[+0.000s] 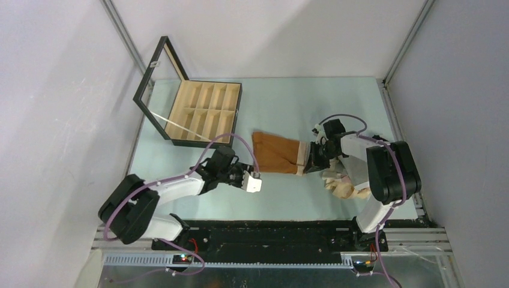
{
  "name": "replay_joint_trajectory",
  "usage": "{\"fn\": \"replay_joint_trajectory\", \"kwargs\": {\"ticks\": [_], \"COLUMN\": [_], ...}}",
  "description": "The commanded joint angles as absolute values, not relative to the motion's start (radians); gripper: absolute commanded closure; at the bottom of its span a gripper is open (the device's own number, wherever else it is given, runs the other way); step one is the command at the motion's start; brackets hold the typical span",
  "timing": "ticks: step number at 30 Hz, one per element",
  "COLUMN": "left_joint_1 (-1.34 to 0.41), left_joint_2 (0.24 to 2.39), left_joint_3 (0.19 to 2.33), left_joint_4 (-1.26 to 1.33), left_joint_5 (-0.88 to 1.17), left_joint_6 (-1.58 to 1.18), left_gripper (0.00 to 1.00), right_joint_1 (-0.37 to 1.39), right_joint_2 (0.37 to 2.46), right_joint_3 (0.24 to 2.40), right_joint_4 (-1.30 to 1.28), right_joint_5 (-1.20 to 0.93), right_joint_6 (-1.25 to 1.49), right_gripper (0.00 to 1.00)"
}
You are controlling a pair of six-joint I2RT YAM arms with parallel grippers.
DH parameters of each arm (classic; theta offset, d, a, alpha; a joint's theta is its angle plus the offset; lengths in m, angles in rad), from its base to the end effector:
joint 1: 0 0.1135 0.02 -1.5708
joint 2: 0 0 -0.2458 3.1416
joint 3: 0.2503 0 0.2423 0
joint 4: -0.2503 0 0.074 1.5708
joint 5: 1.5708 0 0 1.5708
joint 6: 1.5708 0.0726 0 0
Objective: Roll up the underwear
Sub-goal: Fold the underwear at the center of the board.
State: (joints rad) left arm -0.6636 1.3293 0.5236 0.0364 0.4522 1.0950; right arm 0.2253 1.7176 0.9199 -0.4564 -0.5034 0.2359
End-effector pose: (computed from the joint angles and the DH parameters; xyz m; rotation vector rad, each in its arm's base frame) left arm 0.1909 -0.1896 0.1275 1.8761 1.2680 -0.3021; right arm 0.2902 0.1024 0.0998 -0.1015 2.8402 0.8145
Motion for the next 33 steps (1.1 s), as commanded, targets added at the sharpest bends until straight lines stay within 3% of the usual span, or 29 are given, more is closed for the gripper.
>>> {"fn": "replay_joint_trajectory", "kwargs": {"ticks": [1, 27, 33], "left_joint_1": [-0.667, -0.691, -0.737], "left_joint_2": [1.408, 1.656, 1.714], "left_joint_3": [0.556, 0.815, 0.84], "left_joint_4": [0.148, -0.272, -0.296], "left_joint_5": [0.468, 0.363, 0.262], "left_joint_6": [1.275, 1.439, 1.437], "left_gripper": [0.52, 0.68, 0.79], "right_joint_1": [0.221, 0.213, 0.212], "right_joint_2": [1.674, 1.652, 1.653], "right_joint_3": [0.902, 0.877, 0.877], "right_joint_4": [-0.454, -0.441, -0.443], "right_joint_5": [-0.521, -0.523, -0.519], "right_joint_6": [0.26, 0.268, 0.258], "right_gripper": [1.0, 1.0, 1.0]}}
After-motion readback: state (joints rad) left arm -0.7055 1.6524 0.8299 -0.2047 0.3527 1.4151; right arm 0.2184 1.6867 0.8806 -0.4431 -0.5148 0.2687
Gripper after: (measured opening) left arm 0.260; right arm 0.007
